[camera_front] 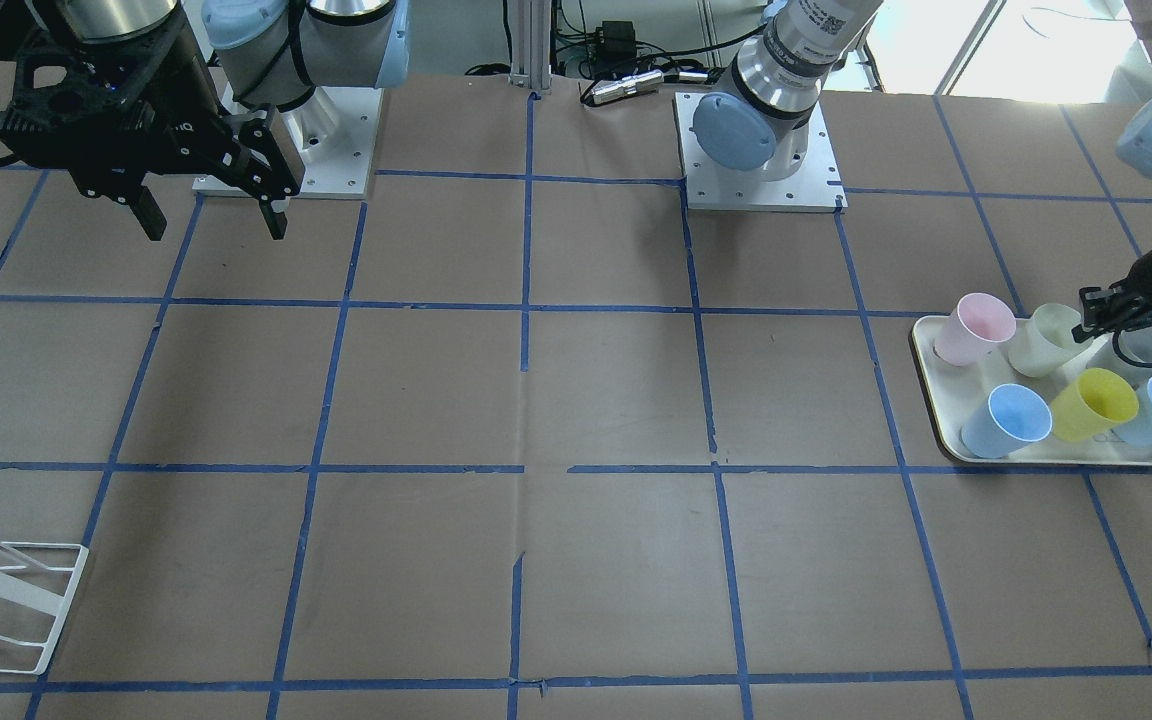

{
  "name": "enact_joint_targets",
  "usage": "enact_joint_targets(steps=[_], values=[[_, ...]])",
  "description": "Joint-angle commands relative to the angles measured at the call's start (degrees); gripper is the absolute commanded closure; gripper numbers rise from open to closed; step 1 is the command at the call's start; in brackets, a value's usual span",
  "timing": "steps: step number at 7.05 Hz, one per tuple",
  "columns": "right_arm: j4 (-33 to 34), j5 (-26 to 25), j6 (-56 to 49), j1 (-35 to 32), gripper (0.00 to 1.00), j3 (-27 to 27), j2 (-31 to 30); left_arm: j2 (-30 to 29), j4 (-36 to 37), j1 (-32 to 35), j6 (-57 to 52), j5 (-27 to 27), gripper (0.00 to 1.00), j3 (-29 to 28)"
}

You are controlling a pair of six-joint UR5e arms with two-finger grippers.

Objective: Transfer IKEA cup to right arm and place on rack

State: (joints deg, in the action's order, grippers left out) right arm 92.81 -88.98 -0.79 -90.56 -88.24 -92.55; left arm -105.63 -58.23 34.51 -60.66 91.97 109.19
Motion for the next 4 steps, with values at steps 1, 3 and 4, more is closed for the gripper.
enact_joint_targets(steps=[1,3,4], values=[[0.0,-0.1,0.0,0.0,0.00,0.0,0.0,1.7,-0.8,-0.1,-2.1,1.5,1.00,-0.6],[0.0,0.0,0.0,0.0,0.00,0.0,0.0,3.2,-10.6,-0.2,-2.4,1.3,1.00,-4.1],[0.0,0.0,0.0,0.0,0.00,0.0,0.0,3.3,-21.2,-0.1,-2.1,0.6,1.00,-10.3]])
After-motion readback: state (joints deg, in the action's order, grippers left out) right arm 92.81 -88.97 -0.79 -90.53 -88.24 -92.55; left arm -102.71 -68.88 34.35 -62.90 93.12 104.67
